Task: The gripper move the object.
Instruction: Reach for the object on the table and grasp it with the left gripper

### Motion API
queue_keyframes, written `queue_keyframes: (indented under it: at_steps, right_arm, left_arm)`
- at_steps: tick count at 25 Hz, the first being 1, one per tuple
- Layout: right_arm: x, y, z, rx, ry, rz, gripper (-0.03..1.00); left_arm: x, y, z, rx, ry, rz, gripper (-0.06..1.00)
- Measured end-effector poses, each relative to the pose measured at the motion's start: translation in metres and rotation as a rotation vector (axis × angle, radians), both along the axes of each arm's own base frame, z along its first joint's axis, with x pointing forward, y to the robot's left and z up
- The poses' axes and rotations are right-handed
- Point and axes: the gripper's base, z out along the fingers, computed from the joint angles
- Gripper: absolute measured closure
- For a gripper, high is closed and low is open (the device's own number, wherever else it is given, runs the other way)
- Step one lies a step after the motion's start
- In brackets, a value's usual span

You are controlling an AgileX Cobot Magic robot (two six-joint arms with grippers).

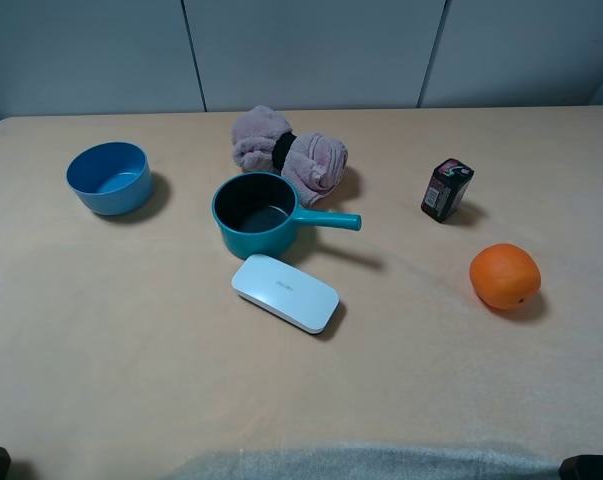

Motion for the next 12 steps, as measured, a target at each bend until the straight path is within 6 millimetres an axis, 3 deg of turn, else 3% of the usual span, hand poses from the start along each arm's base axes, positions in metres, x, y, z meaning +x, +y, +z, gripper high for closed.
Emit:
queue_keyframes:
  at_steps: [12]
  right_arm:
    - [0.0,0.0,0.0,0.0,0.0,0.0,0.3]
  left_arm:
    - [0.0,0.0,0.0,0.0,0.0,0.0,0.14]
